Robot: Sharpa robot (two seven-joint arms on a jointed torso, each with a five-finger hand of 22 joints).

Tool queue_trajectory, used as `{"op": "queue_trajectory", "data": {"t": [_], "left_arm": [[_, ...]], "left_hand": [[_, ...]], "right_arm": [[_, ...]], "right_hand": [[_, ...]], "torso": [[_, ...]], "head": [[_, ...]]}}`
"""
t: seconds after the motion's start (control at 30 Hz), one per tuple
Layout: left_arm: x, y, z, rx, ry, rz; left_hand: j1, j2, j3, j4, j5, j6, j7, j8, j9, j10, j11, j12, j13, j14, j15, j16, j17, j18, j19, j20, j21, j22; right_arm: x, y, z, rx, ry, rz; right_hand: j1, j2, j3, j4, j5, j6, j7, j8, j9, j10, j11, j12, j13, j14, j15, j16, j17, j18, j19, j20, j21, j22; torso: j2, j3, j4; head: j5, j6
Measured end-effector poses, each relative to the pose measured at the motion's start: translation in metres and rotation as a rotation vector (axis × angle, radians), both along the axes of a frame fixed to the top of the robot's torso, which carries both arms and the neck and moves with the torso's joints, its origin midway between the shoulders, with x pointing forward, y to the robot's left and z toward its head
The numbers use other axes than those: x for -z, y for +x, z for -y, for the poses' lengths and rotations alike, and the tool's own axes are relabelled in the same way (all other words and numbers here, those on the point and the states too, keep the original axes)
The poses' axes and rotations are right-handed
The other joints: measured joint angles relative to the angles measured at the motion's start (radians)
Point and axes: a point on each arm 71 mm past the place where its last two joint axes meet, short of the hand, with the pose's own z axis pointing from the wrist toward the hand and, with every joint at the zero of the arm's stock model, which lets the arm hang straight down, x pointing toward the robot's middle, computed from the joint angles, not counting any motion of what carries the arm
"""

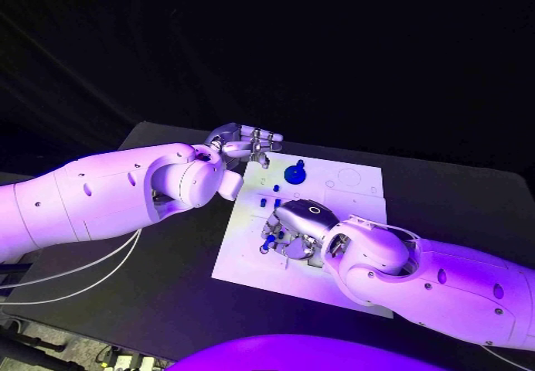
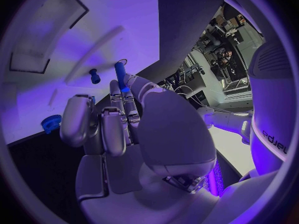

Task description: Assemble the parts on the task board

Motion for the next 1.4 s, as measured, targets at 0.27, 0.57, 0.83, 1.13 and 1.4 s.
{"op": "queue_trajectory", "data": {"t": [0.27, 0.57, 0.83, 1.13, 1.4], "left_arm": [[0.0, 0.0, -0.001, -0.001, 0.001, -0.001], [0.0, 0.0, -0.001, -0.001, 0.001, -0.002], [0.0, 0.0, -0.001, -0.001, 0.002, -0.003], [0.0, 0.0, -0.001, 0.0, 0.002, -0.004], [0.0, 0.0, -0.001, 0.0, 0.002, -0.006]], "left_hand": [[0.0, 0.0, 0.0, 0.0, 0.0, 0.0, 0.0, 0.0, 0.0, 0.0, 0.0, 0.0, 0.0, 0.0, 0.0, 0.0, 0.0, 0.0, 0.0, 0.0, 0.0, 0.0], [0.0, 0.0, 0.0, 0.0, 0.0, 0.0, 0.0, 0.0, 0.0, 0.0, 0.0, 0.0, 0.0, 0.0, 0.0, 0.0, 0.0, 0.0, 0.0, 0.0, 0.0, 0.0], [0.0, 0.0, 0.0, 0.0, 0.0, 0.0, 0.0, 0.0, 0.0, 0.0, 0.0, 0.0, 0.001, 0.0, 0.0, 0.0, 0.0, 0.0, 0.0, 0.0, 0.0, 0.0], [0.0, 0.0, 0.0, 0.0, 0.0, 0.0, 0.0, 0.0, -0.001, -0.004, 0.004, 0.004, 0.001, 0.0, 0.0, 0.0, -0.001, 0.0, 0.0, 0.0, 0.0, 0.0], [0.0, 0.0, 0.0, 0.0, 0.0, 0.0, 0.0, 0.0, -0.001, -0.005, 0.005, 0.004, 0.0, 0.0, 0.0, 0.0, -0.001, 0.0, 0.0, 0.0, 0.0, 0.0]], "right_arm": [[0.001, -0.002, -0.001, -0.003, 0.002, -0.001], [0.003, -0.004, -0.002, -0.006, 0.006, -0.004], [0.003, -0.005, -0.002, -0.006, 0.004, -0.001], [0.005, -0.004, -0.004, -0.008, -0.019, 0.001], [0.006, -0.004, -0.01, -0.022, -0.046, 0.011]], "right_hand": [[0.0, 0.0, 0.0, 0.0, 0.0, 0.0, 0.0, -0.001, 0.0, 0.0, 0.0, 0.001, 0.0, 0.0, 0.0, 0.0, 0.0, 0.0, 0.0, 0.0, 0.0, 0.0], [0.0, 0.0, 0.0, 0.0, -0.001, 0.002, 0.002, -0.002, 0.001, 0.0, 0.0, 0.001, 0.0, 0.0, 0.0, 0.0, 0.0, 0.0, 0.0, 0.0, 0.0, 0.001], [-0.003, -0.003, 0.003, -0.003, -0.002, 0.002, 0.002, -0.002, 0.0, 0.002, 0.002, 0.001, 0.001, 0.0, 0.0, 0.0, 0.0, 0.0, 0.0, 0.0, 0.0, 0.001], [-0.004, -0.004, 0.003, -0.003, 0.001, 0.002, 0.002, -0.002, 0.0, 0.002, 0.002, 0.0, 0.001, 0.0, 0.0, 0.0, 0.0, 0.0, 0.0, 0.0, 0.0, 0.001], [-0.008, -0.008, 0.003, -0.003, 0.001, -0.01, 0.013, -0.008, -0.001, 0.003, 0.003, -0.008, 0.001, 0.0, 0.0, 0.0, -0.003, 0.0, 0.0, 0.0, -0.001, 0.0]], "torso": [[0.0, 0.0, 0.0001], [0.0, -0.0001, 0.0002], [0.0, -0.0004, 0.0002], [0.0, -0.0003, 0.0001], [0.0, -0.0004, 0.0001]], "head": [[0.001, -0.002], [0.003, -0.003], [0.004, -0.003], [0.005, -0.004], [0.004, -0.005]]}}
